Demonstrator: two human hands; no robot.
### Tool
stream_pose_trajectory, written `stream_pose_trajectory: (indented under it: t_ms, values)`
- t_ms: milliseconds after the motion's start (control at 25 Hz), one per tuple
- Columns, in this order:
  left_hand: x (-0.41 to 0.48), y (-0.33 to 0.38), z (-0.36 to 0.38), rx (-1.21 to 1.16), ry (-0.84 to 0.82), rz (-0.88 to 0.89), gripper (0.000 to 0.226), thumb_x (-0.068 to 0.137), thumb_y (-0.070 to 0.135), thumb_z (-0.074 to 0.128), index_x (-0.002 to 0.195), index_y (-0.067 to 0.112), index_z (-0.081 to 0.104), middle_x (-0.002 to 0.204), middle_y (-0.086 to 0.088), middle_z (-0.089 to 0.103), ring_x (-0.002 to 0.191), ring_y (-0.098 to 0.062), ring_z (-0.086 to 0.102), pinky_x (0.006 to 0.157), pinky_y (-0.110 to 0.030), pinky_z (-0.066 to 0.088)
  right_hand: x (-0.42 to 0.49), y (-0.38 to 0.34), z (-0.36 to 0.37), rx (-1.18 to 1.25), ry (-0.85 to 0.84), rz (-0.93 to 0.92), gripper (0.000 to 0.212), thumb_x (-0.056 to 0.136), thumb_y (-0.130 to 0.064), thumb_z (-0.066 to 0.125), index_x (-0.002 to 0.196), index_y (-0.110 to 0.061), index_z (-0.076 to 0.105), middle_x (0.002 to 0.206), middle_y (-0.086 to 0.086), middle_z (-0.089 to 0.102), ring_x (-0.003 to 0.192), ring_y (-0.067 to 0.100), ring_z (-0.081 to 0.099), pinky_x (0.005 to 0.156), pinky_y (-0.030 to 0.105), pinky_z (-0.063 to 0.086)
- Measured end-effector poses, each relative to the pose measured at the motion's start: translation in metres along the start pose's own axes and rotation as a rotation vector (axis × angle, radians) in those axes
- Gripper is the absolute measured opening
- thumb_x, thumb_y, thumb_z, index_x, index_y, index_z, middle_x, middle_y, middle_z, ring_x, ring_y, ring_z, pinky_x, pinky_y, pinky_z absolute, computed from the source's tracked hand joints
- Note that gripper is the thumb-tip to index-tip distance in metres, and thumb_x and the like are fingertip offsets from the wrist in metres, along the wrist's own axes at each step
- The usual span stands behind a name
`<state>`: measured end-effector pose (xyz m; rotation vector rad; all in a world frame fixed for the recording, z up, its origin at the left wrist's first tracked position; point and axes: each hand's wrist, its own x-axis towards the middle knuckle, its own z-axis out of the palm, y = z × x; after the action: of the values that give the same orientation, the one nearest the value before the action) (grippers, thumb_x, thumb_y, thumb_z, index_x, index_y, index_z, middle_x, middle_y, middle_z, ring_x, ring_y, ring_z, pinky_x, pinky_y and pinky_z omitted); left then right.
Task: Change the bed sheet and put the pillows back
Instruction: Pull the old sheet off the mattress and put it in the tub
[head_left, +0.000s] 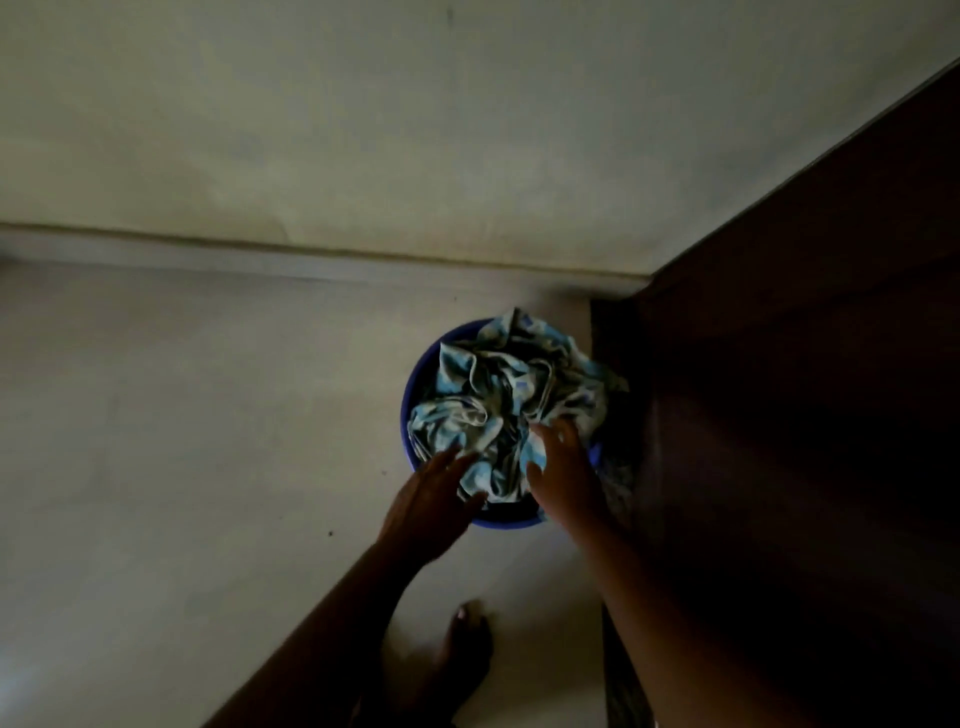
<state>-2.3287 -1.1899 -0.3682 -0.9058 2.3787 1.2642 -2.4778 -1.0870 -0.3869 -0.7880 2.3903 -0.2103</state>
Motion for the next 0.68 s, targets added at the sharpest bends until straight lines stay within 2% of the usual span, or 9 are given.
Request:
stream_pose_trajectory:
  t_ms: [80,160,280,360,480,560,680]
  values:
    - [-0.054,0.029,-0.029,-0.145,0.003,-0.041,0.053,0.089,0.046,0.047,0.131,0.015,0.051,0.135,-0.005,0.052,0.124,-0.018,0.049,0.101,-0.02,0.033,-0.049,-0.021,-0.04,0.094,-0.004,0.063,0.046,0.091,-0.014,0.051,0.137,-0.017,0.042,0.147,0.007,0.032,0.13,0.027,0.041,0.098,0.033,0.038]
    - [-0.102,0.057,-0.058,-0.221,-0.017,-0.157,0.037,0.093,0.034,0.051,0.125,0.016,0.056,0.131,-0.005,0.055,0.117,-0.017,0.053,0.096,-0.018,0.034,-0.097,-0.044,-0.073,0.21,-0.005,0.102,0.043,0.091,-0.011,0.052,0.133,-0.014,0.046,0.139,0.01,0.044,0.119,0.028,0.053,0.09,0.035,0.045]
    - [-0.168,0.097,-0.1,-0.37,-0.003,-0.316,0.031,0.095,0.027,0.05,0.123,0.018,0.058,0.128,-0.004,0.058,0.112,-0.018,0.056,0.087,-0.017,0.036,-0.163,-0.075,-0.116,0.314,0.029,0.135,0.036,0.088,-0.004,0.055,0.124,-0.007,0.056,0.125,0.016,0.056,0.107,0.029,0.06,0.089,0.038,0.049]
    - [-0.214,0.114,-0.126,-0.446,0.021,-0.352,0.03,0.096,0.027,0.049,0.122,0.016,0.06,0.127,-0.003,0.06,0.112,-0.019,0.057,0.077,-0.011,0.033,-0.205,-0.097,-0.14,0.318,-0.007,0.146,0.032,0.087,-0.002,0.054,0.118,-0.005,0.06,0.12,0.018,0.059,0.105,0.028,0.061,0.09,0.038,0.05]
    - [-0.27,0.115,-0.149,-0.44,0.055,-0.344,0.031,0.096,0.028,0.049,0.122,0.014,0.06,0.126,-0.005,0.061,0.115,-0.018,0.056,0.082,-0.014,0.034,-0.25,-0.124,-0.169,0.289,-0.029,0.039,0.025,0.086,0.0,0.054,0.108,-0.004,0.064,0.11,0.017,0.063,0.099,0.03,0.063,0.086,0.04,0.051]
    - [-0.296,0.11,-0.158,-0.444,0.116,-0.353,0.032,0.096,0.028,0.049,0.122,0.014,0.059,0.125,-0.006,0.061,0.116,-0.019,0.055,0.085,-0.016,0.034,-0.268,-0.143,-0.185,0.253,-0.038,-0.06,0.023,0.086,-0.001,0.055,0.106,-0.005,0.066,0.108,0.016,0.064,0.099,0.03,0.063,0.084,0.035,0.05]
    - [-0.335,0.113,-0.177,-0.506,0.283,-0.394,0.032,0.098,0.028,0.045,0.125,0.016,0.057,0.128,-0.005,0.059,0.115,-0.019,0.055,0.079,-0.016,0.034,-0.292,-0.175,-0.206,0.193,-0.098,-0.174,0.025,0.089,-0.006,0.055,0.111,-0.004,0.065,0.111,0.013,0.064,0.101,0.026,0.062,0.084,0.027,0.045]
